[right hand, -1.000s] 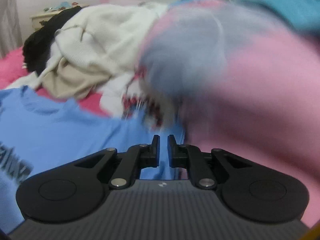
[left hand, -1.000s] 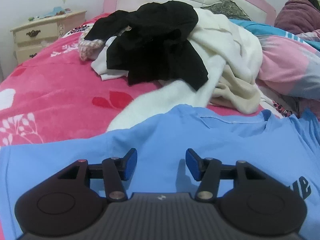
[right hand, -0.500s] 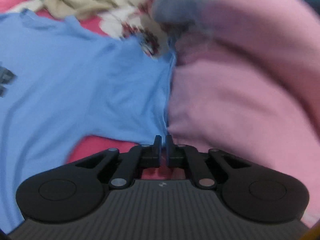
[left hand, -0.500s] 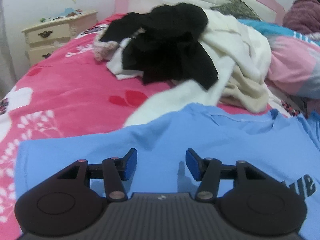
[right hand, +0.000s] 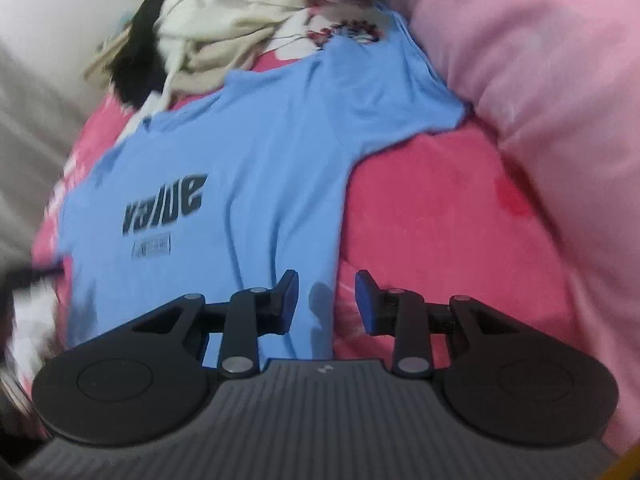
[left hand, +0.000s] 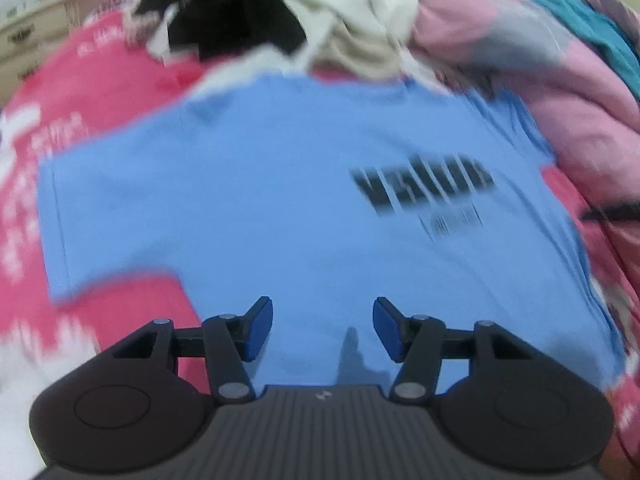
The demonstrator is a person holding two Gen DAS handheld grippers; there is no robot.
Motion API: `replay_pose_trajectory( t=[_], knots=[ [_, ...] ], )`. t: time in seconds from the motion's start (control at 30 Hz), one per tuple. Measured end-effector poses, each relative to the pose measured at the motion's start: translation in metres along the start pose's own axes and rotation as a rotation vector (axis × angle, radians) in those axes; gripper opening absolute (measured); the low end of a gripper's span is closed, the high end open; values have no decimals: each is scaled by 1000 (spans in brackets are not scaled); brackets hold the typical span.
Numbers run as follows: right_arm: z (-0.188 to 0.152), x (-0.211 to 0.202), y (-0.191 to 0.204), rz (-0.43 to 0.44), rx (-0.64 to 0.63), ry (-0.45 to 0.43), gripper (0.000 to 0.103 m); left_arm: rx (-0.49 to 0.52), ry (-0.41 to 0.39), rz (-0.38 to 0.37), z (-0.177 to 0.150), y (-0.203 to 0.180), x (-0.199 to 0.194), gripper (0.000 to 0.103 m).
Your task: Fold clothes
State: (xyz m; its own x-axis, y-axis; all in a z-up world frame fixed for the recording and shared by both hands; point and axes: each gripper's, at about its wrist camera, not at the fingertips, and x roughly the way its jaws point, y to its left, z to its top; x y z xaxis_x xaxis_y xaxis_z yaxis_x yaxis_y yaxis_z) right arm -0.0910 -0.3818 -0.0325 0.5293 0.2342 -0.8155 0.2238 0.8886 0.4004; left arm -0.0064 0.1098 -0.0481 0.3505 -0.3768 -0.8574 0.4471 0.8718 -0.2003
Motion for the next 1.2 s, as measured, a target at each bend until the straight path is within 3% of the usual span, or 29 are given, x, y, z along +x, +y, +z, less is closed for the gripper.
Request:
replay_pose_trajectory(
  t=[0.1, 0.13, 0.17, 0.2, 0.33, 0.4, 0.5, 0.57, 0.63, 0.8, 0.9, 0.97, 1.07, 1.13, 1.2],
  knots=[
    [5, 25, -6, 70, 54, 12, 30, -31, 38, 7, -32, -7, -3, 57],
    [6, 30, -6, 66, 39, 30, 22, -49, 50, 12, -41, -7, -4, 57],
    [5, 33, -7, 30, 15, 27, 4, -69, 61, 13, -51, -6, -7, 56],
    [5, 34, -10, 1, 5, 21, 3, -84, 69, 17, -59, -5, -10, 56],
    [5, 10, -59, 8, 221, -82, 4, -143, 105, 25, -92, 1, -24, 56],
    [-1, -11, -68, 14, 224, -91, 7, -172, 141, 7, -108, 3, -28, 56],
    [-25, -43, -70, 126, 193, -25, 9, -192, 180, -12, -128, 3, -32, 57],
    [-50, -64, -68, 139, 154, 34, 33, -216, 199, -36, -138, 4, -33, 58],
    [-76, -74, -68, 91, 116, 76, 45, -251, 223, -70, -148, 7, -33, 60],
    [-122, -69, -61, 79, 95, 131, 45, -305, 261, -135, -163, 13, -31, 62],
    [-134, -52, -47, 43, 27, 135, 36, -310, 244, -127, -167, 13, -33, 55],
    [-135, -48, -50, 9, 30, 125, 9, -295, 234, -103, -169, 11, -35, 47],
    [-134, -57, -66, -34, 126, 68, 0, -285, 232, -92, -176, 11, -40, 43],
    [-134, -67, -81, -48, 213, 23, 0, -298, 234, -94, -181, 13, -43, 43],
    [-141, -77, -93, 27, 307, -5, 3, -310, 237, -102, -184, 14, -45, 45]
  ],
)
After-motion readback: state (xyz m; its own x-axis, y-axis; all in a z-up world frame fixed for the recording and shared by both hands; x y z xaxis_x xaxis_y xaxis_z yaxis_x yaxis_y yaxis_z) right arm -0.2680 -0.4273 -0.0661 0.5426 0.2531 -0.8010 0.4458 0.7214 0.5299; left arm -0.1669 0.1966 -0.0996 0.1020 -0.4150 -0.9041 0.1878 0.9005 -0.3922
